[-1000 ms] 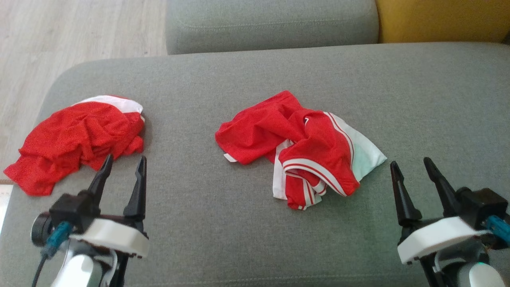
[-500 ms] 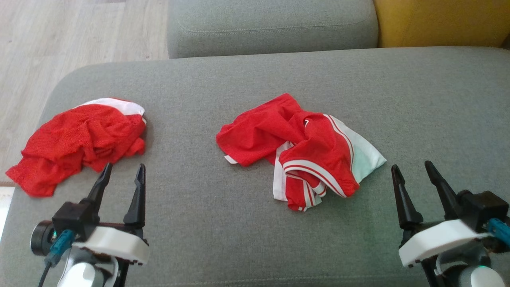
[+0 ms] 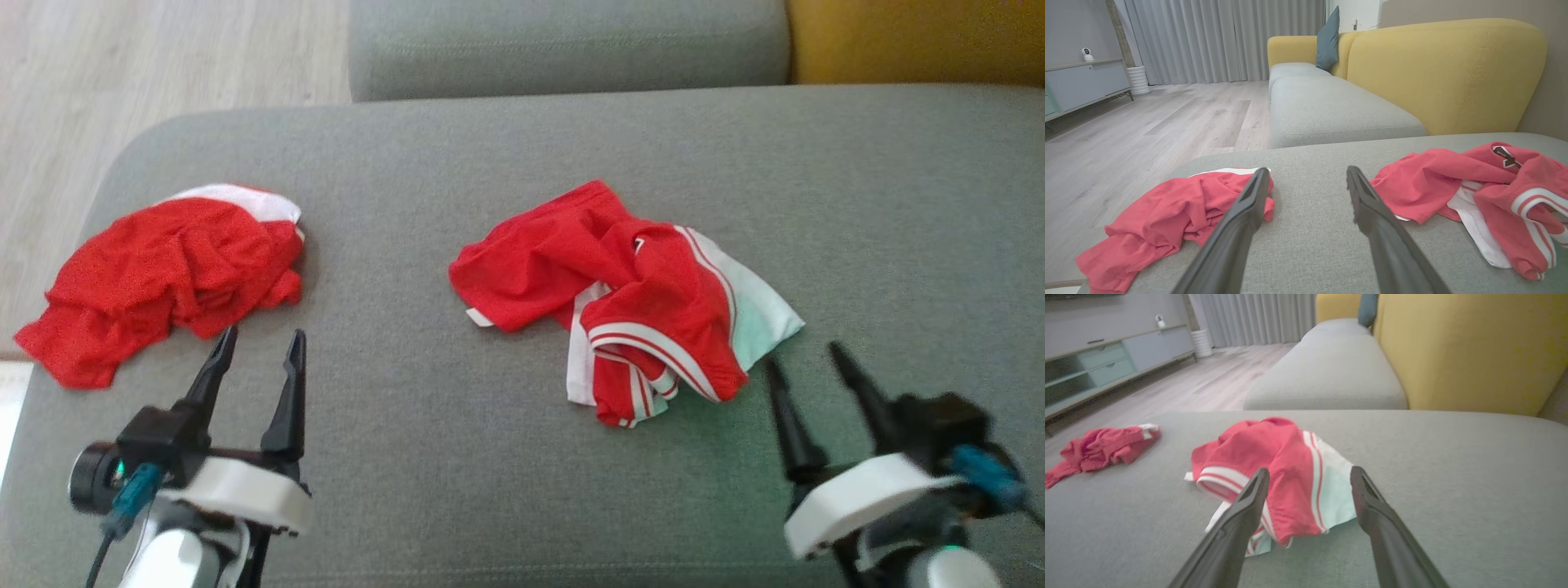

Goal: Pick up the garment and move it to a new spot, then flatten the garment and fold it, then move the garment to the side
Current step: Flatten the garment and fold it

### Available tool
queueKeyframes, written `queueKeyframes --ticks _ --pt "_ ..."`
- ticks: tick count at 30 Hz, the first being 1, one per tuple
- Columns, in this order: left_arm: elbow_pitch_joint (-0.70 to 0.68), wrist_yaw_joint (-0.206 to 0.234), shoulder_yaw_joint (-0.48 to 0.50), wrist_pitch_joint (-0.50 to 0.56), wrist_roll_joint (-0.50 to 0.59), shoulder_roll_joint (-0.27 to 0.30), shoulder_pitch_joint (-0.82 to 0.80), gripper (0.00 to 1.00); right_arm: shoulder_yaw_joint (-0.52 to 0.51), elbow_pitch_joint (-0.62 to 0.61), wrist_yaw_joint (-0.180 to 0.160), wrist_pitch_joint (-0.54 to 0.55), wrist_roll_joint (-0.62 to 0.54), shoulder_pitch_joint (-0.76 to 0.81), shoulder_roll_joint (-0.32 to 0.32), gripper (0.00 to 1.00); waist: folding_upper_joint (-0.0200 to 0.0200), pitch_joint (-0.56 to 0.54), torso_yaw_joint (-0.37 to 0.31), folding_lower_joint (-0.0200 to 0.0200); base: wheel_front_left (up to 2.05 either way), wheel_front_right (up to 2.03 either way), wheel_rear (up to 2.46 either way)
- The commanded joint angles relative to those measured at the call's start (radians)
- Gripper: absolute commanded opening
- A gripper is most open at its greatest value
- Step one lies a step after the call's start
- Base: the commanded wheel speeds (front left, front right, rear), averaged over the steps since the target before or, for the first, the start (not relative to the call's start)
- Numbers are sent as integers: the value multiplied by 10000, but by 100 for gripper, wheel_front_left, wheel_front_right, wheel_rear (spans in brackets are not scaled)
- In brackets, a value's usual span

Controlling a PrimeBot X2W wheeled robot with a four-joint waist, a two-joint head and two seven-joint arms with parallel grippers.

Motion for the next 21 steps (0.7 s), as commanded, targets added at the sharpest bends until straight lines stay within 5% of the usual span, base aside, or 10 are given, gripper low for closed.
queueKeyframes --ticks 1,14,15,16,18,21 --pt "-309 -20 320 -120 99 121 -729 100 434 -188 42 76 -137 -384 -53 100 0 167 119 0 0 0 0" --pt "-658 -127 201 -121 674 -526 -1820 100 703 2193 42 195 -1017 -1555 -439 100 0 1112 1065 0 0 0 0" --pt "-672 -155 218 -121 714 -572 -1837 100 644 2394 42 308 -1070 -1615 -444 74 0 1128 1107 0 0 0 0" --pt "-672 -155 218 -121 714 -572 -1837 100 644 2394 42 308 -1070 -1615 -444 74 0 1128 1107 0 0 0 0" --pt "-701 -204 259 -121 802 -660 -1856 100 576 2631 42 392 -1124 -1751 -444 0 0 1136 1170 0 0 0 0" --pt "-724 -264 334 -121 911 -789 -1828 100 472 2661 42 382 -1120 -1910 -423 0 0 1107 1230 0 0 0 0"
